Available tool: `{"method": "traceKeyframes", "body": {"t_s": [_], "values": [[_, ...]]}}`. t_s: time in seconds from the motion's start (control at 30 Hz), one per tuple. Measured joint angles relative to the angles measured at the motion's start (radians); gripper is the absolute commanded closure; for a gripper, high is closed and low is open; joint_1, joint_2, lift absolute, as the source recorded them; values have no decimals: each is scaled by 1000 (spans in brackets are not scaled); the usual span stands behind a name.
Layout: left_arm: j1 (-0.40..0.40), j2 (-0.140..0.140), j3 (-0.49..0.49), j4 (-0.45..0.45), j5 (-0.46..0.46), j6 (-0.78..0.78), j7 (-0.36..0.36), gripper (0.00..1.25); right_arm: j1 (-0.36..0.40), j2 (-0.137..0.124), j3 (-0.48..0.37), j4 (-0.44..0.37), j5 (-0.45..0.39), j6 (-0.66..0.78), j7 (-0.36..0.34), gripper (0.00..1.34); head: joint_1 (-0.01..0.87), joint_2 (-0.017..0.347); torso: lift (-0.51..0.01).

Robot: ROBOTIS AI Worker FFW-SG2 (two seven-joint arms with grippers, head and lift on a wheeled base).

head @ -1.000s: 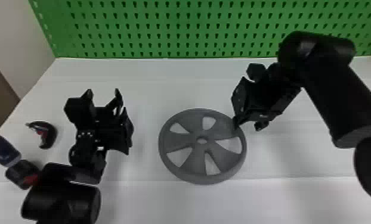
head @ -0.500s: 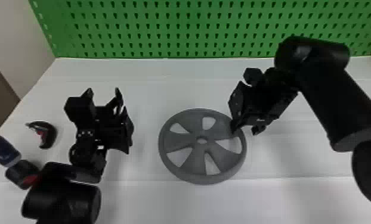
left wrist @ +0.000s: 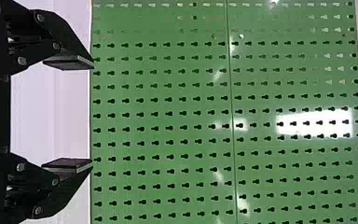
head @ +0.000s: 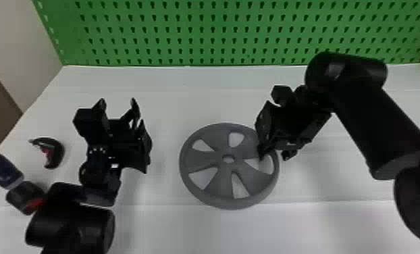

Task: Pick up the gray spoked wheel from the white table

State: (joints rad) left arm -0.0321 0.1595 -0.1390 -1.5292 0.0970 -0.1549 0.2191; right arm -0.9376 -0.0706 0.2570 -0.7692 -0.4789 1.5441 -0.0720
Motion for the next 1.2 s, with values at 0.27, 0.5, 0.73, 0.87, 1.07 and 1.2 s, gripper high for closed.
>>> {"method": "traceKeyframes", "body": {"t_s": [0.27,0.5,0.73,0.87,1.07,1.2], "values": [[-1,0,-1,0,1,0,0,501,5,4,-4,38,-26,-39,0,516,770,44,-98],[-3,0,-2,0,1,0,0,501,5,2,-4,71,-42,-58,0,516,770,44,-98],[-3,0,-2,0,1,0,0,501,-6,1,19,74,-26,-56,0,516,770,44,-98],[-4,0,-2,0,1,0,0,501,-11,2,24,74,-12,-54,0,516,770,44,-98],[-3,0,-2,0,0,0,0,501,-18,6,42,73,10,-45,0,516,770,44,-98],[-3,0,-2,1,-1,0,0,501,-24,7,58,73,28,-36,0,516,770,44,-98]]}}
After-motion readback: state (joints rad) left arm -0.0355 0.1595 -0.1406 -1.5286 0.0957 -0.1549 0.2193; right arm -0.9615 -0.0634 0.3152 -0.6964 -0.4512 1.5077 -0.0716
